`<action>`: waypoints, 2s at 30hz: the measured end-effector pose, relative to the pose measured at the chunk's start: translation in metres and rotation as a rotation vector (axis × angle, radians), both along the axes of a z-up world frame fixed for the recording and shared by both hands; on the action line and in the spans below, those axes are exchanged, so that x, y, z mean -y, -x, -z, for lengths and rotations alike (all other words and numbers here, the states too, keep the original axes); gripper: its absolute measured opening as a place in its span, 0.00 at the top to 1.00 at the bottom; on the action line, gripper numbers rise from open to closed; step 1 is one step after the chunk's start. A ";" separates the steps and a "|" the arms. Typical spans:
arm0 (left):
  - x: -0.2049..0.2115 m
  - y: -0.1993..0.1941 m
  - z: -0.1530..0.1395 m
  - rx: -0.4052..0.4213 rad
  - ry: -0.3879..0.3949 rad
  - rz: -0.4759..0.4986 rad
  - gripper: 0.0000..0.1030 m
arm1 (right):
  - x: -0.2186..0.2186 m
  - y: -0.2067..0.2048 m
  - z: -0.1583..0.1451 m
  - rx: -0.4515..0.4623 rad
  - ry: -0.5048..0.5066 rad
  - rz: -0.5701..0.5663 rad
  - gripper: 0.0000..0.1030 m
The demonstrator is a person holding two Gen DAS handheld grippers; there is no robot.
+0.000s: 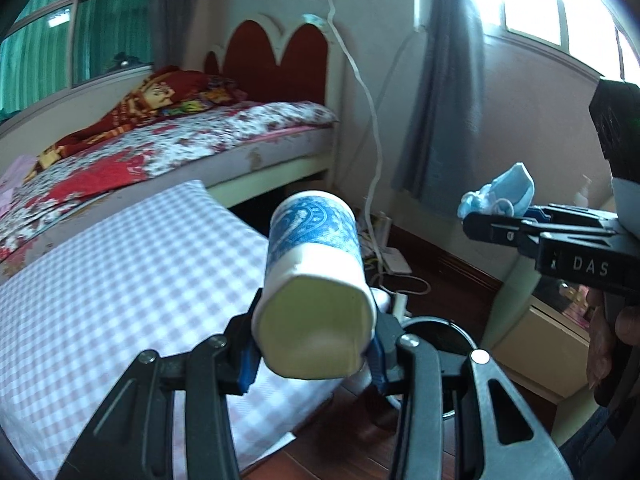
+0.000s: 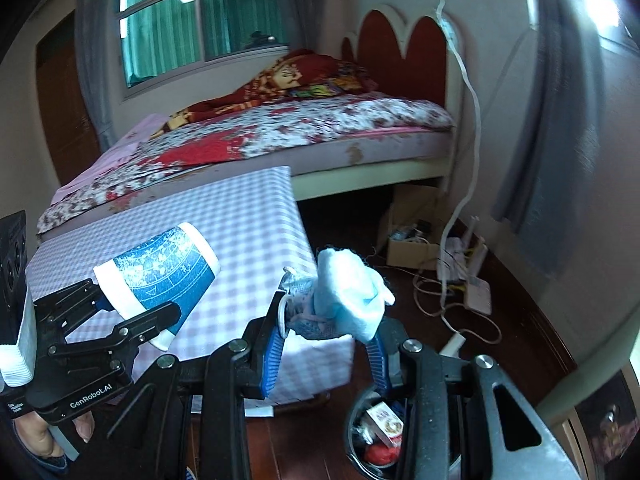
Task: Collect trash
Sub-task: 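Carry the light blue mask and blue paper cup over the black bin, then open both tools over the bin to drop the mask and cup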
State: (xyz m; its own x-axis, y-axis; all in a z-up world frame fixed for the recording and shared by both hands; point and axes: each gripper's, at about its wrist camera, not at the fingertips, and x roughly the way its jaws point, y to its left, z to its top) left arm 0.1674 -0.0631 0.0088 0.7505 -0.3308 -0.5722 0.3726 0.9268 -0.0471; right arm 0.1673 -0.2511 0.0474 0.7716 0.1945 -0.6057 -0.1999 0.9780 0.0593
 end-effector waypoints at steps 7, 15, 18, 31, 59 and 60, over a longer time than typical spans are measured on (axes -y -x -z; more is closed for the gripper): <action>0.045 0.003 0.015 -0.032 -0.017 0.088 0.57 | 0.049 0.014 0.017 -0.028 -0.015 0.080 0.62; 0.087 0.005 0.046 -0.095 -0.040 0.178 0.57 | 0.092 0.028 0.055 -0.086 -0.013 0.130 0.62; 0.102 0.009 0.060 -0.120 -0.059 0.212 0.57 | 0.103 0.031 0.072 -0.112 -0.008 0.147 0.62; 0.148 0.009 0.115 -0.246 -0.099 0.274 0.57 | 0.150 0.032 0.147 -0.243 -0.041 0.202 0.62; 0.171 -0.031 0.209 -0.483 -0.120 0.243 0.03 | 0.160 -0.020 0.281 -0.461 0.170 0.051 0.08; 0.167 -0.029 0.210 -0.473 -0.121 0.225 0.03 | 0.164 -0.020 0.287 -0.493 0.163 0.052 0.07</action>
